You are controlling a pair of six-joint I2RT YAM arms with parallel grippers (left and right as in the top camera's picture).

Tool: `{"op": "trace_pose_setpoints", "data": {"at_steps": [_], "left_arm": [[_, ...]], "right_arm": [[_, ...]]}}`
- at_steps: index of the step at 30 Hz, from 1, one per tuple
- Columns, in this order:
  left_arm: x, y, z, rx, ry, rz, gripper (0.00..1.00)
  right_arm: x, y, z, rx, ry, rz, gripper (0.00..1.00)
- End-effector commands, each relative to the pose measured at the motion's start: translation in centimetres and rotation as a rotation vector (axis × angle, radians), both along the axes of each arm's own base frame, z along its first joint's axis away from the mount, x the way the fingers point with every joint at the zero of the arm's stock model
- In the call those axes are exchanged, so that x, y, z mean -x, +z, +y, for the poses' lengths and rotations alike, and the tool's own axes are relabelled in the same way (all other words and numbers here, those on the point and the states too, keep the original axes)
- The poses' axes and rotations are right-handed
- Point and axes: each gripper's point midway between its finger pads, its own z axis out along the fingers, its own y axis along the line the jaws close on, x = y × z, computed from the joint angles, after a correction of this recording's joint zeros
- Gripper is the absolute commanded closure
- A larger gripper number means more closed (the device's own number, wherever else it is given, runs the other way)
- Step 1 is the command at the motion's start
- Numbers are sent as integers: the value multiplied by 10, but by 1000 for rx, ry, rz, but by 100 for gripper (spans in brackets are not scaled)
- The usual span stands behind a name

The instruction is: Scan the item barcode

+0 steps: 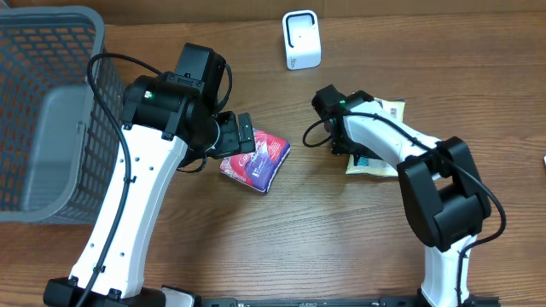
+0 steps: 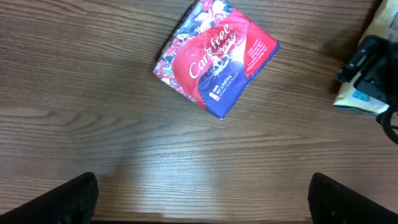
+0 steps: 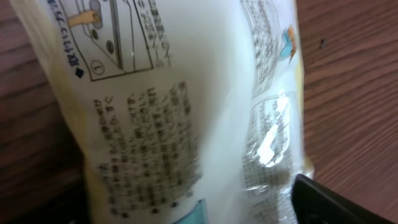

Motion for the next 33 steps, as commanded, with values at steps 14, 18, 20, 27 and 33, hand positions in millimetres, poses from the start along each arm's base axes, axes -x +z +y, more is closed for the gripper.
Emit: {"op": "trace_pose_setpoints", "data": {"at_steps": [14,18,20,27,33], "left_arm": [[-1,7,1,-2,-14,-29,0],[-1,7,1,-2,-14,-29,0],[-1,7,1,-2,-14,-29,0],[-1,7,1,-2,-14,-29,0],[-1,7,1,-2,-14,-29,0]], "right_arm": [[-13,12,-11,1,-19,72,96],[-53,79,41,-229,167,41,96],[-59,106,66,-360,233,29,96],[-38,168,153,-860,476,85,96],[-18,187,184,-1091,520,154,96]]}}
